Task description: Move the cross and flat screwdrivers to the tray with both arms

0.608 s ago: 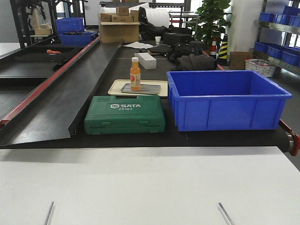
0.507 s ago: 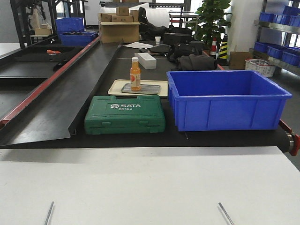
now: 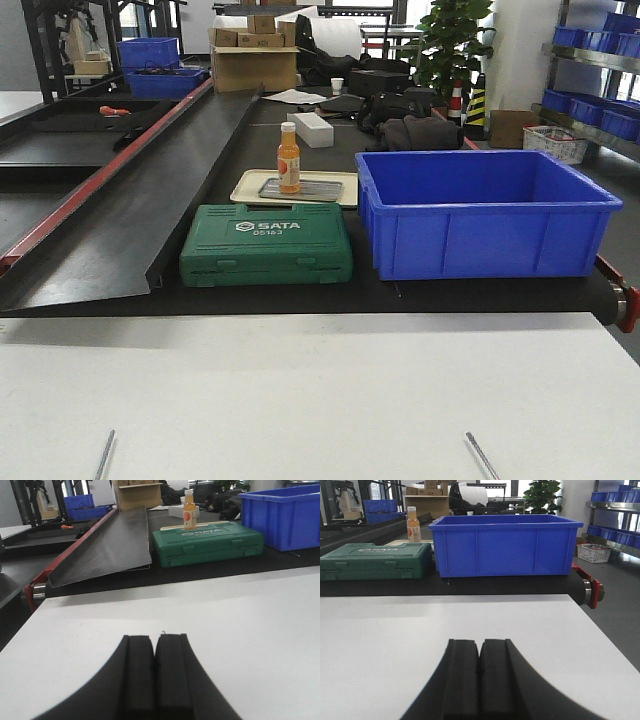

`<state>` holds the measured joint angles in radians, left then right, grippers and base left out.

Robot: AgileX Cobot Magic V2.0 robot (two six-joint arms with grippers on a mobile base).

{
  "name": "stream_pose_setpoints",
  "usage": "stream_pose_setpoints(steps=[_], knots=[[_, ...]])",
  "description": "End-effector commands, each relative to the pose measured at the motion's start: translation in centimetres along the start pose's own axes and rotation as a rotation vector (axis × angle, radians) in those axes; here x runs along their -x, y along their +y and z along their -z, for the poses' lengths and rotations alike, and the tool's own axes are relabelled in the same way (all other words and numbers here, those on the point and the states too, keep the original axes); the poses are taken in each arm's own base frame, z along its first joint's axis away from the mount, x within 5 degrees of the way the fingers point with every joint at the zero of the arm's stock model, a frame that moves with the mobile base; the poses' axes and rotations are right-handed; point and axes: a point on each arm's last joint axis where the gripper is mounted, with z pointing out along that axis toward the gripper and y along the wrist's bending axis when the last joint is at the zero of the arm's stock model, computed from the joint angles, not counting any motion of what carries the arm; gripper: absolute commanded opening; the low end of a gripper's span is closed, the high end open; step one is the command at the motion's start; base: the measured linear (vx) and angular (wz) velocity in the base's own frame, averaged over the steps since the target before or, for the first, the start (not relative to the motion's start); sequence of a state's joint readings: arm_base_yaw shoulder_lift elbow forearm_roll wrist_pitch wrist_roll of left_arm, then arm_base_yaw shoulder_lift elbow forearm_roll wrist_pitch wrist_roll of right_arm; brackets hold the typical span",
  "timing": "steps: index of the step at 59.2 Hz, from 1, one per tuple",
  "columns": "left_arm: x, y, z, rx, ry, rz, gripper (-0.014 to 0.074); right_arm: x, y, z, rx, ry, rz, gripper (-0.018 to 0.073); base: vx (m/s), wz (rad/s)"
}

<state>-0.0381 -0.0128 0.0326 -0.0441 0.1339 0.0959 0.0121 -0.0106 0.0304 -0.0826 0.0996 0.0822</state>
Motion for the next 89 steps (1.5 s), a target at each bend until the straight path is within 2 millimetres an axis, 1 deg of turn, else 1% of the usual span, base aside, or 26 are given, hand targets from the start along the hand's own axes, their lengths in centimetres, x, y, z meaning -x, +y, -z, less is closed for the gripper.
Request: stream_pose_setpoints(steps=[1,8,12,18,22,26,29,32,33,36,39,42,43,48,50,51,54,58,61,64,69,74,78,82,86,89], knots=[[1.8,0.1,0.3,0.007,-0.125,0.014,0.0004,0.6,0.0,0.0,0.003,-0.092,0.006,-0.0008,0.0,0.0],[1.9,0.1,0.3,0.008,-0.132,0.014,0.0004,1.0,0.1,0.1,0.006,-0.13,0.006,-0.0008,0.0,0.0],[2.6,0.2,0.5,0.012,-0.183,0.015,0.0004,1.3,0.1,0.1,0.009,-0.166,0.006,-0.0008,0.0,0.0],[4.1,0.3,0.9,0.025,-0.347,0.041,0.0004,2.7,0.2,0.5,0.021,-0.306,0.007,-0.0008,0.0,0.0],[5.9,0.7,1.7,0.025,-0.519,0.16,0.0004,4.2,0.3,0.9,0.027,-0.401,0.009,-0.0008,0.0,0.0],[8.3,1.1,2.7,0.006,-0.616,0.321,0.0004,6.9,0.2,1.6,0.022,-0.458,0.023,-0.0008,0.0,0.0],[10.2,1.3,3.2,-0.005,-0.642,0.392,0.0004,9.6,0.2,2.3,0.012,-0.474,0.036,-0.0008,0.0,-0.01],[12.7,1.4,3.8,-0.009,-0.655,0.38,0.0004,12.4,0.1,2.7,0.006,-0.473,0.036,-0.0008,0.0,-0.01],[13.3,1.4,3.6,-0.007,-0.644,0.364,0.0004,13.7,0.1,3.0,0.004,-0.486,0.036,-0.0008,0.0,-0.01],[15.7,1.3,3.5,0.0,-0.618,0.292,0.0004,16.5,0.1,2.6,-0.003,-0.451,0.043,-0.0008,0.0,-0.01],[18.4,1.3,2.9,0.008,-0.564,0.2,0.0004,19.6,0.0,2.3,-0.006,-0.45,0.043,-0.0008,0.0,0.0],[20.5,1.2,1.9,0.005,-0.502,0.155,0.0004,21.7,0.0,1.0,-0.008,-0.414,0.042,-0.0008,0.0,0.0],[21.0,1.2,1.5,0.004,-0.482,0.141,0.0004,22.7,0.0,0.9,-0.009,-0.424,0.042,-0.0008,0.0,0.0],[23.5,1.1,-1.1,-0.014,-0.356,0.11,0.0004,25.1,0.0,-1.3,-0.009,-0.395,0.042,-0.0008,0.0,0.0],[24.2,1.1,-2.0,-0.02,-0.324,0.107,0.0004,25.8,0.0,-2.2,-0.009,-0.385,0.041,-0.0008,0.0,0.0],[24.3,1.1,-2.8,-0.024,-0.289,0.106,0.0004,26.1,0.0,-2.8,-0.008,-0.377,0.041,-0.0008,0.0,0.0],[24.9,1.1,-4.5,-0.03,-0.24,0.106,0.0004,26.6,0.0,-4.1,-0.008,-0.356,0.041,-0.0008,0.0,0.0],[24.9,1.0,-6.9,-0.033,-0.17,0.106,0.0004,26.5,0.0,-5.8,-0.006,-0.314,0.04,-0.0008,0.0,0.0],[24.4,1.0,-8.6,-0.033,-0.121,0.108,0.0004,26.0,0.0,-7.0,-0.004,-0.279,0.033,-0.0008,0.0,0.0],[23.9,1.0,-9.7,-0.032,-0.089,0.108,0.0004,25.5,0.0,-8.1,-0.002,-0.233,0.014,-0.0008,0.0,0.0],[22.6,0.9,-11.8,-0.036,-0.005,0.11,0.0004,24.5,0.1,-9.4,0.002,-0.15,-0.019,-0.0008,0.0,0.0],[21.7,0.8,-13.0,-0.041,0.063,0.111,0.0008,23.6,0.0,-10.4,0.0,-0.074,-0.022,-0.0006,0.0,0.0],[21.2,0.8,-13.7,-0.043,0.094,0.111,0.002,23.0,0.0,-11.0,-0.001,-0.024,-0.018,0.0004,0.0,0.0],[21.0,0.8,-14.0,-0.042,0.102,0.112,0.0054,22.7,0.0,-11.2,-0.003,0.011,-0.018,0.0031,0.0,0.0],[21.0,0.8,-14.0,-0.042,0.101,0.112,0.0102,22.5,0.0,-11.2,-0.003,0.027,-0.016,0.0081,0.0,0.0],[21.0,0.8,-14.1,-0.04,0.094,0.112,0.0146,22.5,0.0,-11.2,-0.003,0.031,-0.009,0.0141,0.0,0.0]])
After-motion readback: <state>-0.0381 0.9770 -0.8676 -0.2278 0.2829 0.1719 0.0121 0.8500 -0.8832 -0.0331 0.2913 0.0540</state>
